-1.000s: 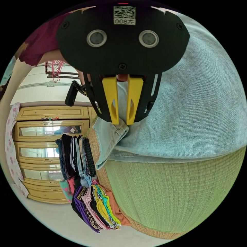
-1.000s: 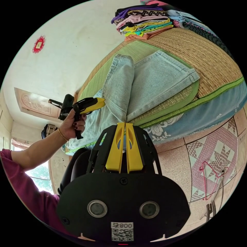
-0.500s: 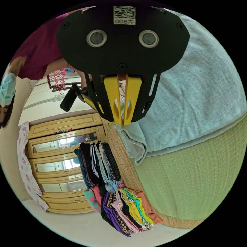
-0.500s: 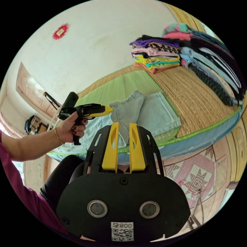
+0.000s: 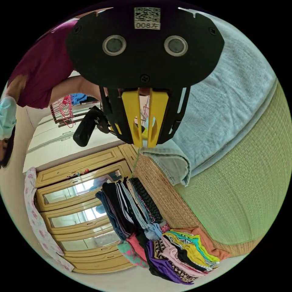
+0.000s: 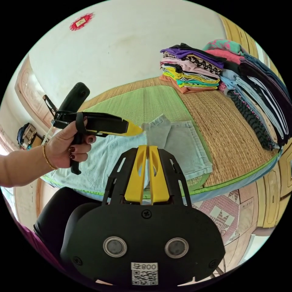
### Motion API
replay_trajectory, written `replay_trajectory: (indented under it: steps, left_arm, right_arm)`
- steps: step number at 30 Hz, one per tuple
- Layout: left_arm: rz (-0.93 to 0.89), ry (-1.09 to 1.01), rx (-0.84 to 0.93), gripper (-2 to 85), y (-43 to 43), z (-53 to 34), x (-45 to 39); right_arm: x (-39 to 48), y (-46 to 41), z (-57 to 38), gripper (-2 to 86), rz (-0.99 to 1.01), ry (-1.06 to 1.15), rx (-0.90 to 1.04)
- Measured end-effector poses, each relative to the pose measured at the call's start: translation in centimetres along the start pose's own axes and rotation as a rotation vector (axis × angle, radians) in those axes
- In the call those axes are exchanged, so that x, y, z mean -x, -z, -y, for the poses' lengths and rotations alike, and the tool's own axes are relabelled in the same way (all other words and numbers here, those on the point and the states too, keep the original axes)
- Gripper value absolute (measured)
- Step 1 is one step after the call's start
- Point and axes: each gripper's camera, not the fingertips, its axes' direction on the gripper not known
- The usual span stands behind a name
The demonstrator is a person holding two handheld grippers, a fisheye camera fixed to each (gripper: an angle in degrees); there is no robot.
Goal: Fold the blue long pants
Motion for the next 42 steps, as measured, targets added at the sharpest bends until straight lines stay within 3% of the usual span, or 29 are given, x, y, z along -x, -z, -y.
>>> replay_trajectory:
  steps: [3, 6, 10, 15, 28, 42]
  left_arm:
    - [0.069, 0.017, -0.049, 5.2, 1.5, 2.0, -0.5]
    - [0.278, -0.004, 0.000, 6.5, 1.5, 4.7, -1.7]
    - [0.555, -0.098, 0.142, 6.9, -0.9, 9.0, -4.6]
    - [0.713, -0.161, 0.320, 5.0, -4.8, 12.1, -6.8]
    - [0.668, -0.216, 0.167, 0.3, -1.8, 15.1, -13.4]
    - [0.652, -0.163, 0.170, 0.2, -5.6, 15.5, -11.0]
  right_arm:
    - [-2.2, 1.4, -0.9, 1.0, 0.011, -0.061, -0.022]
    - [-4.2, 2.5, -1.9, 0.9, 0.038, -0.115, -0.048]
    - [-6.0, 3.1, -3.1, 0.8, 0.044, -0.155, -0.057]
    - [-7.8, 3.2, -4.4, 0.7, 0.058, -0.183, -0.053]
    - [-11.3, 6.3, -6.2, 0.6, 0.080, -0.185, -0.142]
    - [-19.0, 1.2, -10.9, 0.5, 0.102, -0.320, -0.075]
